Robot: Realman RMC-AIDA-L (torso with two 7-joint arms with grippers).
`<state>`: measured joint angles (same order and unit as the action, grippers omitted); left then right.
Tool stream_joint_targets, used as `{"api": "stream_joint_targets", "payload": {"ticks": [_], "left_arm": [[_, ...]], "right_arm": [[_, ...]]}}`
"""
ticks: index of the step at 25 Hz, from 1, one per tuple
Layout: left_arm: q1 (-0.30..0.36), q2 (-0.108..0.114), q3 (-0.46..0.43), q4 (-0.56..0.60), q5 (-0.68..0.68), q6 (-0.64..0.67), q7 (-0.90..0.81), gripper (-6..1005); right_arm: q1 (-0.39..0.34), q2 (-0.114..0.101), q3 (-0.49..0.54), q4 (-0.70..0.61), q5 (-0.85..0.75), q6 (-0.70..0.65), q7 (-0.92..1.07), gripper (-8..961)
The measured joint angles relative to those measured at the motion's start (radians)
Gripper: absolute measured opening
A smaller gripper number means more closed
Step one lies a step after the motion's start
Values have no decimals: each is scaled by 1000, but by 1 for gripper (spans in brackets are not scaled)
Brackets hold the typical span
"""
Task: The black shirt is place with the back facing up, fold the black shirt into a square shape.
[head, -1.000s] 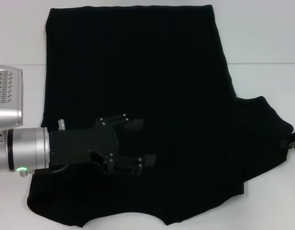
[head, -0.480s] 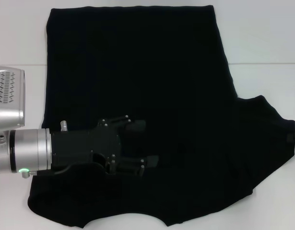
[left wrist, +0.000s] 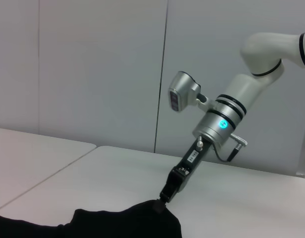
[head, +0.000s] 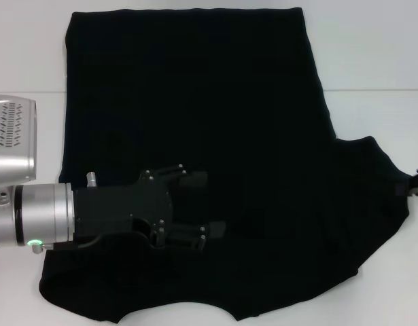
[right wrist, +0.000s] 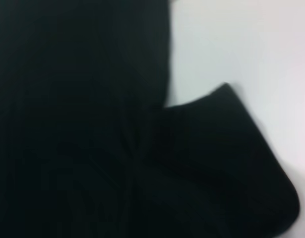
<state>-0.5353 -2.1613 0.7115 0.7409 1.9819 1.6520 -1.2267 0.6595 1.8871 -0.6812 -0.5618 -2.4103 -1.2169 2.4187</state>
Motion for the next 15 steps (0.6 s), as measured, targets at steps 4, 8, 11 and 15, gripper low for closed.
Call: {"api": "stream_joint_targets", "payload": {"ticks": [4,8,11,15], "left_arm": [[0,0,0,0,0,0,-1,937],[0,0,-1,0,0,0,-7,937],[0,0,-1,0,0,-4,-11,937],[0,0,-1,0,0,-8,-11,936]], "right_arm": [[33,19,-3,-23,-1,-20,-4,66],[77,29,-22,-24,-4,-21,-4,70],[101,36,-42,-24,-5,-24,-1,74],[129,45,-50,-24,-5,-28,1,78]]}}
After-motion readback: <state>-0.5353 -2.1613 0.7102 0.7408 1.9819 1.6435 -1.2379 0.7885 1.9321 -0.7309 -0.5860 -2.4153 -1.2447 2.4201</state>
